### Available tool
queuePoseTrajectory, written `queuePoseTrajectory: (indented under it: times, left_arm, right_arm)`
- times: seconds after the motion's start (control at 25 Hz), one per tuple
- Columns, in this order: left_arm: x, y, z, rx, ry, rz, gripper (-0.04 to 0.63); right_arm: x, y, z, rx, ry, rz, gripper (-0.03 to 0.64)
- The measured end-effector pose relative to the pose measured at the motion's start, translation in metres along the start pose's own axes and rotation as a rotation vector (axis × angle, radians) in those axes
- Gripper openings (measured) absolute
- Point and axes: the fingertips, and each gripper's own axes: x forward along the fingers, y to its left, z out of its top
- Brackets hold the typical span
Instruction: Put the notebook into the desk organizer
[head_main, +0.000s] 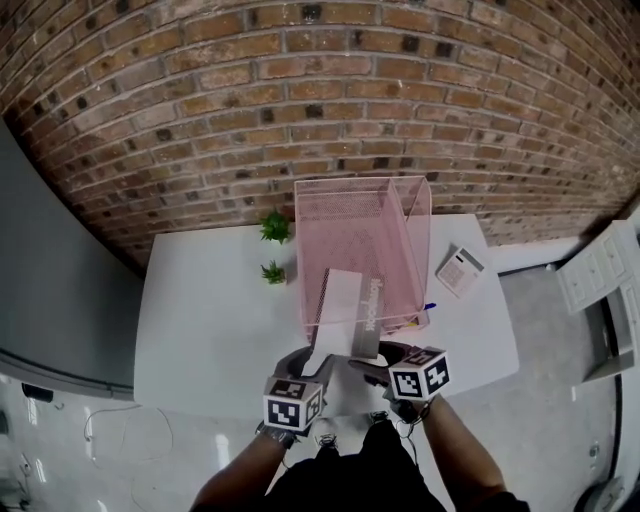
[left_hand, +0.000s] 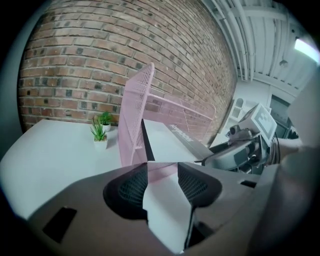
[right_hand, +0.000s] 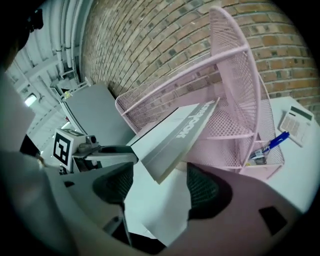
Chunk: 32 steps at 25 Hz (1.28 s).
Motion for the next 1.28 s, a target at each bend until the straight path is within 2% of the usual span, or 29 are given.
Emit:
queuePoseTrajectory:
  times: [0.2,0.4,0.92,1.28]
  left_arm:
    - [0.003,-0.002,0.006,-0.010,-0.007,-0.001,0.190]
    - [0.005,-0.004,0.008,-0.018,-0.014,-0.006,0.190]
    - [-0.002,-0.017,0.004,0.011,-0.017,-0.053,0.190]
    - [-0.009,-0.021,0.004,0.027,-0.022,-0.077,0.190]
  right_arm:
    - [-0.013,-0.018,0.001,-0.058,-0.065,-0.184,0.319]
    - [-0.023,-0.032,0.010,-0.010,-0.172,-0.314,0.304]
    - [-0.026,-0.058,0.026,0.199,-0.297,-0.476,0.319]
    - [-0.020,-0.063,0.029,0.266,-0.314,-0.495,0.336]
